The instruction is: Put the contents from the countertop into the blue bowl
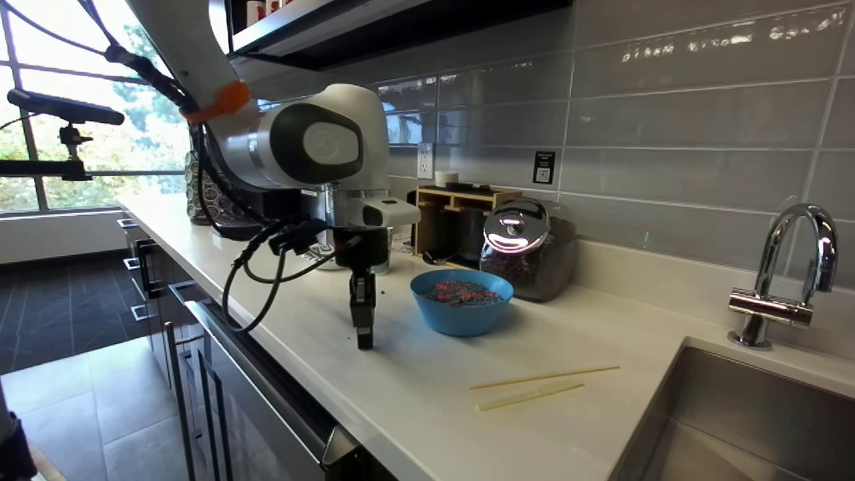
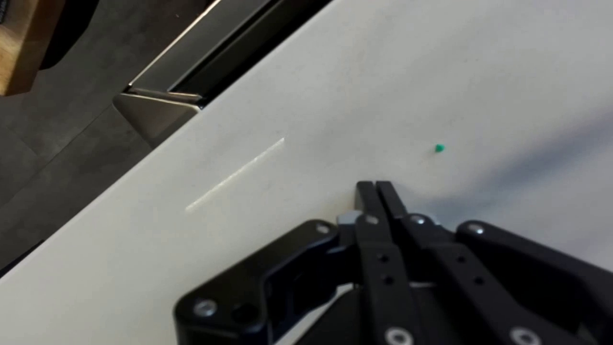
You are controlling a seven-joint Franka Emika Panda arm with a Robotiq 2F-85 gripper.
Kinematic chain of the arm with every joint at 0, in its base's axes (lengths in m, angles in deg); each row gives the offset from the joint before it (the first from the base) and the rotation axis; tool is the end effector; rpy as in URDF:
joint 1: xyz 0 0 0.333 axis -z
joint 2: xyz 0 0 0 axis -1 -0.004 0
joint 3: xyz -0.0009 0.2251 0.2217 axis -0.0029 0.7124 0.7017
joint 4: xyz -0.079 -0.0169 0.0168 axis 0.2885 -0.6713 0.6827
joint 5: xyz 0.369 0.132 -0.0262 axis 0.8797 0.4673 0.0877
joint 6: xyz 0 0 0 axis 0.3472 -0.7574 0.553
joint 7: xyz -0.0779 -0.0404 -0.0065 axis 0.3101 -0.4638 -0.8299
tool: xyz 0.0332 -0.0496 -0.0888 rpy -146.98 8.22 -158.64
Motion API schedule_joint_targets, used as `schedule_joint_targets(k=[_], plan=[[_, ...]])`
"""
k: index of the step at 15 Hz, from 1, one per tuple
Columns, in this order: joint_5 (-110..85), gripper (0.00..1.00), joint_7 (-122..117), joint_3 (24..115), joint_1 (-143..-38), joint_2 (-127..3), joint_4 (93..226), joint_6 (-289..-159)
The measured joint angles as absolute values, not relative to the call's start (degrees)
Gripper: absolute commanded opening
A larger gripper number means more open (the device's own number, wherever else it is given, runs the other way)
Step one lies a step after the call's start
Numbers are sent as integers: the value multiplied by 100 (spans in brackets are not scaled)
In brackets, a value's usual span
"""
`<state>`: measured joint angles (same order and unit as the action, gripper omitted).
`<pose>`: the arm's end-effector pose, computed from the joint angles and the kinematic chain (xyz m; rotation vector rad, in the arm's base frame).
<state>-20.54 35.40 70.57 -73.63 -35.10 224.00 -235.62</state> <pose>0.3714 -0.1239 0.2753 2.7340 -1.3443 0.0268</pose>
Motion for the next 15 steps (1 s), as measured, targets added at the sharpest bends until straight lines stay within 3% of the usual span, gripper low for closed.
schedule_joint_targets(k=[15], plan=[[-1178,0,3415,7110,-7526,-2668,21986,-23668]])
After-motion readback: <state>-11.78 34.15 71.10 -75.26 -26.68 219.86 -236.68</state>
